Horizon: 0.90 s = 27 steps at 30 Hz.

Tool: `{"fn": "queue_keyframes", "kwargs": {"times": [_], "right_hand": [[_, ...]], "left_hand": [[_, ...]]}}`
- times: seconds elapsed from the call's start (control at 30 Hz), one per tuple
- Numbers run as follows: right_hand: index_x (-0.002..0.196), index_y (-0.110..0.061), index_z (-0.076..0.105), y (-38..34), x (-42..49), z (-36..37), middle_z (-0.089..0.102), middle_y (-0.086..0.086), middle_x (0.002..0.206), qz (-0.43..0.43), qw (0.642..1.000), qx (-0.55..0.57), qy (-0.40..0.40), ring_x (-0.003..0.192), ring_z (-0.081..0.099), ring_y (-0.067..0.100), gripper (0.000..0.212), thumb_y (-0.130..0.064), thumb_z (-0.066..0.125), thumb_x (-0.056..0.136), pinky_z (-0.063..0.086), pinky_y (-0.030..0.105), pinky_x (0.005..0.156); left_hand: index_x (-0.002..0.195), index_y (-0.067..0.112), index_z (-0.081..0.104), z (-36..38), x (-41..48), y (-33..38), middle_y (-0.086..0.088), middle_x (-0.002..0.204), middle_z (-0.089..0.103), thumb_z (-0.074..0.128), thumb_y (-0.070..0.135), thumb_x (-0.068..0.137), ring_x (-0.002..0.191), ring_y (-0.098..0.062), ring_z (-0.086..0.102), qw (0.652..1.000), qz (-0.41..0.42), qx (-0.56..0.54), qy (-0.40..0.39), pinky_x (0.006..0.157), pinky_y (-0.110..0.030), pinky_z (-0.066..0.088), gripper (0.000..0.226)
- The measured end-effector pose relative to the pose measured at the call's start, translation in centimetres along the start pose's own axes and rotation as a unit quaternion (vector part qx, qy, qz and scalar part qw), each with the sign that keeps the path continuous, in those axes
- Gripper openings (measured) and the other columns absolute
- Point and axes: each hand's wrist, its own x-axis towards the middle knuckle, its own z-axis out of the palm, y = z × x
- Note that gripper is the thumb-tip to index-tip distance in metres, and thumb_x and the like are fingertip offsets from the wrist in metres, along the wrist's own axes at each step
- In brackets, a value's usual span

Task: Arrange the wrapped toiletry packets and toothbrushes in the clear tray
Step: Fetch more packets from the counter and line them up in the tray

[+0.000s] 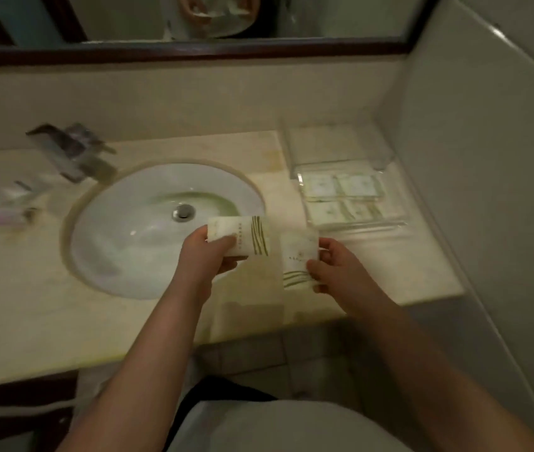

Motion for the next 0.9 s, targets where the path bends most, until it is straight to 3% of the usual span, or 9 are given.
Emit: {"fn": "queue_keyframes", "kwargs": {"times": [0.1,0.17,0.27,0.37,0.5,0.63,0.77,0.9], "right_hand": [[0.118,-0.018,0.059,0.6,-0.3,-5.7,0.069,-0.003,0.093,-0.002,0.998,-0.001,0.06,0.077,0.063,0.014,0.03,-0.009,0.058,0.09,0.047,0.03,0.063],[0.118,-0.017,0.062,0.5,0.6,-8.9,0.07,-0.001,0.097,-0.004,0.994,0.007,0.109,0.083,0.064,0.015,0.029,-0.013,0.06,0.089,0.049,0.031,0.068],[0.117,-0.018,0.064,-0.6,2.6,-12.7,0.069,-0.002,0.099,-0.012,0.982,0.0,0.189,0.084,0.063,0.01,0.028,-0.015,0.061,0.09,0.047,0.023,0.066],[0.107,-0.017,0.068,-2.5,5.2,-16.1,0.069,-0.003,0.093,-0.047,0.971,-0.077,0.221,0.081,0.063,0.008,0.019,-0.014,0.057,0.092,0.047,0.021,0.065],[0.106,-0.011,0.069,-4.9,9.9,-19.5,0.068,0.003,0.096,-0.065,0.945,-0.262,0.184,0.088,0.062,0.017,0.021,-0.018,0.053,0.094,0.044,0.026,0.074],[0.112,-0.013,0.067,-5.6,14.5,-21.2,0.067,0.006,0.099,-0.071,0.905,-0.404,0.113,0.087,0.06,0.02,0.025,-0.017,0.05,0.095,0.039,0.023,0.065],[0.115,-0.015,0.067,-4.9,17.8,-21.1,0.069,0.01,0.112,-0.074,0.879,-0.466,0.068,0.1,0.062,0.026,0.028,-0.017,0.05,0.092,0.044,0.027,0.077],[0.115,-0.02,0.066,-4.4,19.6,-20.8,0.068,0.007,0.115,-0.076,0.852,-0.518,-0.001,0.104,0.062,0.024,0.028,-0.021,0.05,0.092,0.051,0.036,0.089]], "left_hand": [[0.114,0.013,0.065,5.0,0.0,0.4,-0.006,0.101,0.072,0.059,0.017,0.091,0.091,-0.022,0.069,1.0,-0.007,0.013,-0.005,0.071,-0.033,0.053,0.024],[0.111,0.014,0.068,7.7,0.3,1.0,-0.002,0.097,0.072,0.061,0.022,0.09,0.084,-0.017,0.066,0.999,0.005,0.034,0.002,0.066,-0.028,0.047,0.023],[0.102,0.016,0.068,10.6,1.5,1.9,0.0,0.088,0.071,0.064,0.018,0.089,0.07,-0.011,0.063,0.998,0.02,0.06,0.0,0.053,-0.019,0.046,0.014],[0.095,0.013,0.067,12.9,3.9,2.8,-0.002,0.083,0.069,0.068,0.011,0.085,0.065,-0.013,0.061,0.995,0.034,0.095,-0.006,0.05,-0.016,0.048,0.01],[0.089,0.011,0.068,16.0,8.4,3.2,-0.005,0.085,0.07,0.071,0.011,0.081,0.077,-0.022,0.067,0.977,0.046,0.205,-0.026,0.065,-0.029,0.053,0.009],[0.106,0.009,0.068,19.0,12.5,2.9,-0.008,0.1,0.071,0.074,0.021,0.077,0.089,-0.027,0.067,0.931,0.069,0.353,-0.06,0.079,-0.04,0.055,0.032],[0.118,0.015,0.062,20.5,14.1,2.4,-0.007,0.111,0.067,0.073,0.025,0.078,0.1,-0.028,0.063,0.883,0.068,0.461,-0.051,0.076,-0.031,0.047,0.043],[0.117,0.022,0.06,20.9,14.0,1.5,-0.005,0.107,0.069,0.069,0.022,0.079,0.098,-0.028,0.064,0.842,0.083,0.533,-0.022,0.079,-0.035,0.051,0.039]]}}
